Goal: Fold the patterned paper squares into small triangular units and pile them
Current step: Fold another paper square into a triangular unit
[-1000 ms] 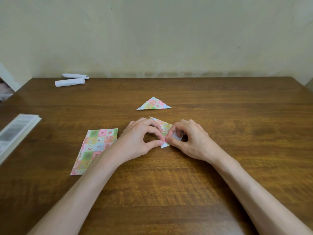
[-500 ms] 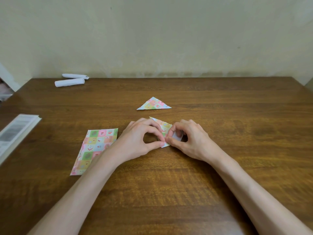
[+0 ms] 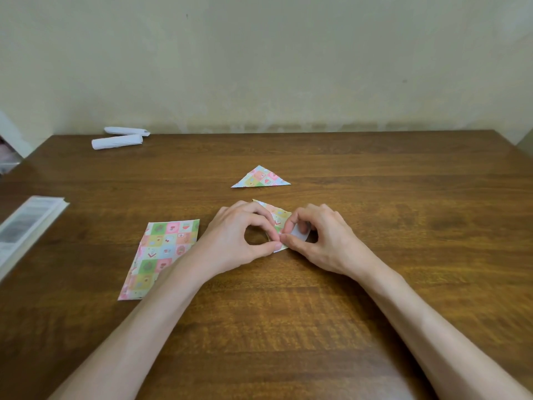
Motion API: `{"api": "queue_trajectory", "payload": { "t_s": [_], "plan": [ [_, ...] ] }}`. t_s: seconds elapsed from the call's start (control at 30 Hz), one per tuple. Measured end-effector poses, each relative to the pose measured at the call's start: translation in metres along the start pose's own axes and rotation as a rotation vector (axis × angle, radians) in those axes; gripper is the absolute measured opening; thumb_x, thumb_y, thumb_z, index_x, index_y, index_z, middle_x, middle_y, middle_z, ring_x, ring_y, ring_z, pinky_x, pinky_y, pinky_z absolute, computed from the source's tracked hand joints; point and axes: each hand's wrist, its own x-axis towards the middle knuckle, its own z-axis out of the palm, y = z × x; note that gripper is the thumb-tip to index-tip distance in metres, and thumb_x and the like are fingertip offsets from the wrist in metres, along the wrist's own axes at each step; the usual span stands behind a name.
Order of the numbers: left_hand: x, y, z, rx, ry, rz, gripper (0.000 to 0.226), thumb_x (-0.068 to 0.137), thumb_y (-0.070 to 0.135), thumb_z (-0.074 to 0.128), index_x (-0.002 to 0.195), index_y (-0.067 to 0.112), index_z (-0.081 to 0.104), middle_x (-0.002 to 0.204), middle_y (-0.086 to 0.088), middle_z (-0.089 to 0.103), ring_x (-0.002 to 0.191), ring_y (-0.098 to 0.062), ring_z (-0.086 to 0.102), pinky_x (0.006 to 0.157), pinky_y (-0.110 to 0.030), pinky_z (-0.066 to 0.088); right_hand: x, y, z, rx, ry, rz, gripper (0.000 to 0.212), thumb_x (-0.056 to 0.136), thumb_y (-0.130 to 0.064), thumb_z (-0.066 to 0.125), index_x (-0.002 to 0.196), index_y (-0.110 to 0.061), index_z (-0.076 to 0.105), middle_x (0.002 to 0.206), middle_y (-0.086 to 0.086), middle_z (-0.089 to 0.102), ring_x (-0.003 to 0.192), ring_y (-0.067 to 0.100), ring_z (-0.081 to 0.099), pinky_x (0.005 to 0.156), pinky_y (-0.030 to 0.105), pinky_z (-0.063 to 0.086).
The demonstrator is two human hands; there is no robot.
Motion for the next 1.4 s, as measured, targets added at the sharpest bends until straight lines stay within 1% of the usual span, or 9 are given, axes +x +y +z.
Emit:
{"api": "queue_trajectory", "payload": {
  "t_s": [0.17, 0.3, 0.53, 0.73, 0.9, 0.97, 1.07, 1.17, 1.4],
  "plan": [
    [-0.0001, -0.0013, 0.0006, -0.03, 0.006, 0.017, 0.009, 0.081, 0.049, 0.081, 0.086, 0.043, 0.077, 0.11, 0.026, 0.063, 0.121, 0.0, 0.051, 0.106, -0.034, 0.031, -0.0012, -0.0014, -0.0016, 0.023, -0.015, 0.012, 0.022, 0.076, -0.055, 0.073, 0.09, -0.039, 0.066, 0.088, -0.013, 0.055, 0.091, 0.004, 0.048, 0.095, 0.037, 0.043],
    [-0.0008, -0.0024, -0.001, -0.047, -0.009, 0.021, 0.009, 0.082, 0.046, 0.083, 0.089, 0.045, 0.078, 0.112, 0.025, 0.063, 0.124, 0.0, 0.05, 0.108, -0.034, 0.029, -0.0014, -0.0025, -0.0027, 0.02, -0.023, 0.007, 0.025, 0.074, -0.055, 0.076, 0.091, -0.04, 0.065, 0.089, -0.014, 0.056, 0.091, 0.005, 0.049, 0.095, 0.036, 0.043],
    [-0.0009, -0.0034, -0.0026, -0.066, -0.039, 0.012, 0.013, 0.083, 0.047, 0.082, 0.093, 0.044, 0.076, 0.115, 0.025, 0.063, 0.126, 0.001, 0.048, 0.108, -0.031, 0.027, -0.0004, -0.001, -0.0024, 0.042, -0.02, -0.001, 0.038, 0.068, -0.07, 0.065, 0.092, -0.04, 0.064, 0.087, -0.014, 0.057, 0.09, 0.006, 0.051, 0.092, 0.039, 0.046],
    [-0.0008, -0.0034, -0.0012, -0.056, -0.007, 0.017, 0.006, 0.087, 0.041, 0.08, 0.092, 0.043, 0.079, 0.112, 0.024, 0.064, 0.122, -0.001, 0.051, 0.11, -0.034, 0.03, -0.0019, 0.0017, -0.0021, 0.059, 0.004, -0.016, 0.03, 0.075, -0.053, 0.078, 0.095, -0.038, 0.06, 0.087, -0.014, 0.056, 0.09, 0.006, 0.051, 0.092, 0.037, 0.046],
    [-0.0023, -0.0022, -0.0005, -0.039, 0.016, 0.03, 0.013, 0.085, 0.042, 0.08, 0.095, 0.042, 0.071, 0.109, 0.022, 0.064, 0.121, -0.003, 0.052, 0.109, -0.039, 0.035, -0.002, -0.0003, -0.0013, 0.042, 0.01, 0.004, 0.033, 0.072, -0.053, 0.08, 0.093, -0.038, 0.059, 0.091, -0.014, 0.056, 0.092, 0.006, 0.052, 0.094, 0.037, 0.045],
    [-0.0025, -0.0019, 0.0005, -0.031, 0.026, 0.033, 0.01, 0.085, 0.042, 0.08, 0.092, 0.043, 0.073, 0.109, 0.022, 0.063, 0.123, -0.003, 0.05, 0.109, -0.04, 0.035, -0.0007, -0.0024, -0.0007, 0.026, 0.006, 0.029, 0.031, 0.071, -0.053, 0.08, 0.09, -0.038, 0.061, 0.092, -0.014, 0.056, 0.093, 0.005, 0.051, 0.096, 0.034, 0.042],
    [-0.0027, -0.0019, 0.001, 0.018, 0.043, 0.039, 0.007, 0.084, 0.046, 0.079, 0.089, 0.043, 0.076, 0.11, 0.024, 0.061, 0.126, 0.0, 0.043, 0.107, -0.039, 0.032, 0.0009, -0.0066, 0.0025, -0.012, 0.009, 0.059, 0.033, 0.068, -0.058, 0.074, 0.09, -0.036, 0.062, 0.092, -0.013, 0.053, 0.093, 0.007, 0.048, 0.093, 0.031, 0.037],
    [-0.0032, -0.0012, -0.0016, 0.039, 0.018, 0.028, 0.009, 0.084, 0.049, 0.078, 0.091, 0.044, 0.076, 0.111, 0.027, 0.062, 0.126, 0.002, 0.042, 0.106, -0.036, 0.029, 0.0004, -0.0078, 0.0065, -0.047, 0.042, 0.056, 0.033, 0.072, -0.055, 0.075, 0.092, -0.035, 0.06, 0.091, -0.013, 0.051, 0.092, 0.009, 0.047, 0.088, 0.03, 0.034],
    [-0.0032, -0.0005, -0.0012, -0.016, -0.005, -0.017, 0.01, 0.083, 0.051, 0.08, 0.089, 0.047, 0.074, 0.114, 0.025, 0.059, 0.124, -0.001, 0.043, 0.106, -0.038, 0.031, -0.0005, -0.0053, 0.0016, -0.009, -0.003, 0.055, 0.041, 0.075, -0.052, 0.079, 0.103, -0.036, 0.053, 0.095, -0.013, 0.053, 0.095, 0.008, 0.048, 0.088, 0.031, 0.034]
  ]
}}
